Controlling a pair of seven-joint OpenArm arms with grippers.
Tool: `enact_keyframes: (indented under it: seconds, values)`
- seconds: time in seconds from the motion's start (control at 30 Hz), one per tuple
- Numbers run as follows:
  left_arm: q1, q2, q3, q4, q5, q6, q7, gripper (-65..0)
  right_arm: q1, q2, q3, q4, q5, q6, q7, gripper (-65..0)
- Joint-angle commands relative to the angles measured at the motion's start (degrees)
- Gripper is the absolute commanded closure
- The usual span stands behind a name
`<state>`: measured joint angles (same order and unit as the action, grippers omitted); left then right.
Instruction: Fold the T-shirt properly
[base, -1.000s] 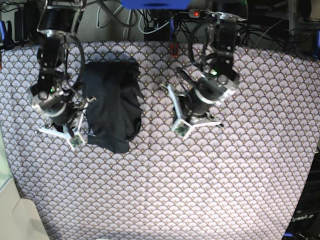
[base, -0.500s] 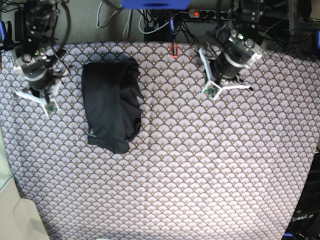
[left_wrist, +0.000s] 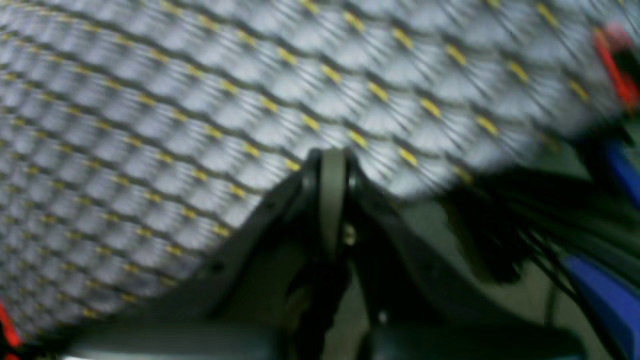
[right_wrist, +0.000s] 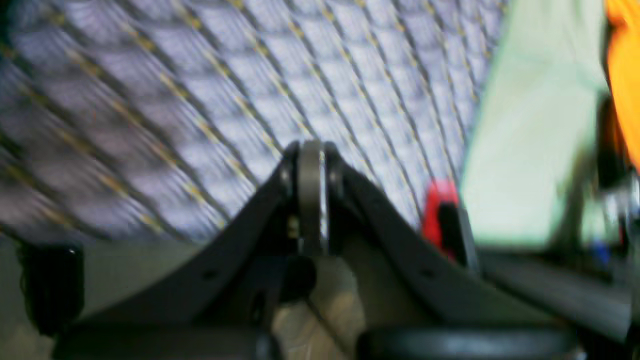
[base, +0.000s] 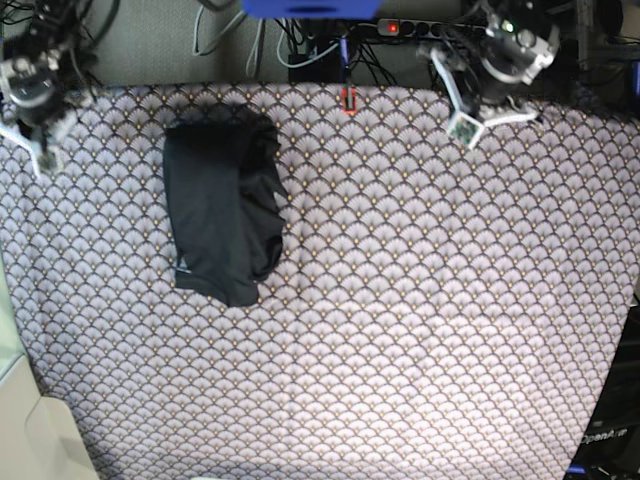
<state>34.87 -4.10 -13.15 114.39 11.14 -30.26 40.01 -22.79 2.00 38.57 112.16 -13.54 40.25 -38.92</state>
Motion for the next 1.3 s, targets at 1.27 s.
enact_keyframes:
  seconds: [1.27]
  values:
    - [1.7, 2.6, -2.4, -40.9, 10.4, 0.9, -19.6, 0.0, 1.4, -6.1, 27.1, -31.6, -17.2, -0.2, 30.7, 0.0]
